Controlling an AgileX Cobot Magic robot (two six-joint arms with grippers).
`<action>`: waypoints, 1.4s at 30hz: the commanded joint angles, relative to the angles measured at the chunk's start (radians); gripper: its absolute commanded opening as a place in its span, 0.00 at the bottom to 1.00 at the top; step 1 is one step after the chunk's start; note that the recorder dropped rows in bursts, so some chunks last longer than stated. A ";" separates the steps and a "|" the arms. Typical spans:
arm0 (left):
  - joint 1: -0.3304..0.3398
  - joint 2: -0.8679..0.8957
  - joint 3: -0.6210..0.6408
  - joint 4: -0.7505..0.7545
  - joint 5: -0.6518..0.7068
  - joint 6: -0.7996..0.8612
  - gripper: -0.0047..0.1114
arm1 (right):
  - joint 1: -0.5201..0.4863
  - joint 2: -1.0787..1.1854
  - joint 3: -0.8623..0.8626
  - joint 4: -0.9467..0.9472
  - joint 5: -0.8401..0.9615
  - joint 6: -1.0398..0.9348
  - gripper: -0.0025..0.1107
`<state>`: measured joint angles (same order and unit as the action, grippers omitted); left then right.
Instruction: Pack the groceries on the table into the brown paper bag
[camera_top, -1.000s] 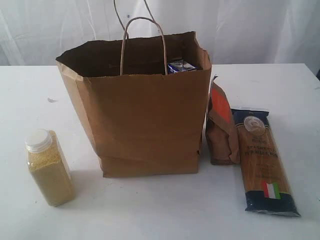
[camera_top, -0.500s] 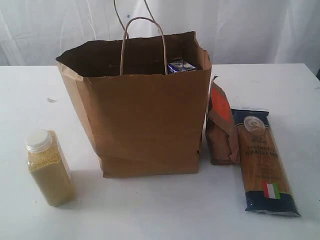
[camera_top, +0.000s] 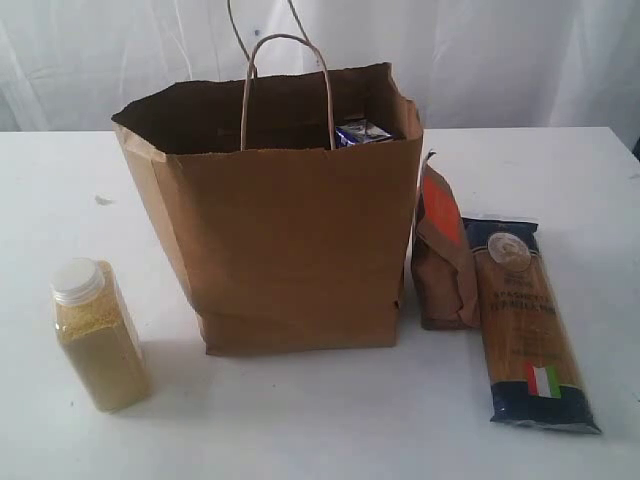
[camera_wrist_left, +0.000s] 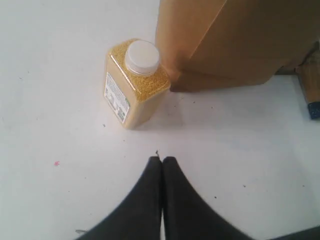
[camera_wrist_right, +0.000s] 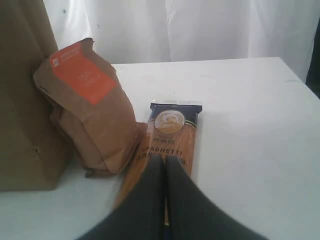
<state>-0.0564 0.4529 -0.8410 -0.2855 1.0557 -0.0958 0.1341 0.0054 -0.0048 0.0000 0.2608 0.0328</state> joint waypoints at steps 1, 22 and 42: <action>0.002 0.153 -0.031 0.004 0.055 0.056 0.04 | -0.006 -0.005 0.005 0.000 0.002 -0.012 0.02; 0.002 0.571 -0.043 -0.379 -0.179 0.455 0.05 | -0.006 -0.005 0.005 0.000 0.000 0.008 0.02; 0.002 0.765 -0.068 -0.250 -0.174 0.286 0.84 | -0.006 -0.005 0.005 0.000 0.000 0.008 0.02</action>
<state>-0.0564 1.1820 -0.9043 -0.5712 0.8715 0.2441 0.1341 0.0054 -0.0048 0.0000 0.2670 0.0400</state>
